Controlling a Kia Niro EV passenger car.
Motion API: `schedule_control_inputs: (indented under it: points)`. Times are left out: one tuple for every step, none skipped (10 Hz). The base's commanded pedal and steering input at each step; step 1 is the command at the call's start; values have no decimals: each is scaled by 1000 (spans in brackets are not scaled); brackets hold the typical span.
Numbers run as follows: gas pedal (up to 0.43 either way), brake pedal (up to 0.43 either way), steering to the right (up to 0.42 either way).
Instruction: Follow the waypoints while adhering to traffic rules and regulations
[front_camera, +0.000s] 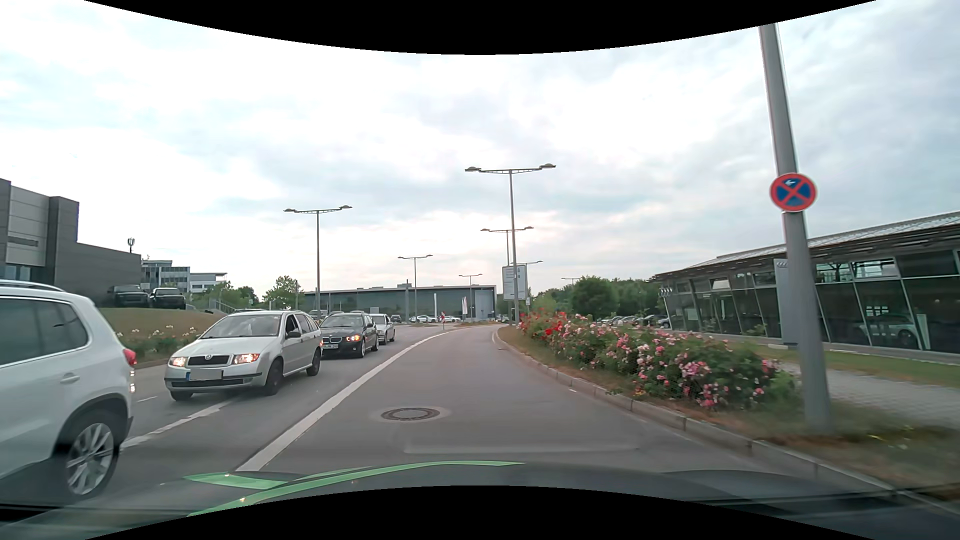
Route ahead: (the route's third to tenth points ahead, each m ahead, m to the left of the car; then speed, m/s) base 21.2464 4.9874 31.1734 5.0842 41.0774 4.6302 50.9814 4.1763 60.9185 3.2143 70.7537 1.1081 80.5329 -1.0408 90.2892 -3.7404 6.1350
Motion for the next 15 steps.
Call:
schedule_control_inputs:
  points:
    - [157, 0, -88]
    - [157, 0, -81]
    - [157, 0, -70]
    - [157, 0, -58]
    - [157, 0, -46]
    - [157, 0, -38]
    - [157, 0, -29]
    - [157, 0, -21]
    - [157, 0, -14]
    - [157, 0, -8]
    - [157, 0, -3]
    - [157, 0, 0]
    - [157, 0, 2]
    - [157, 0, 5]
    - [157, 0, 8]
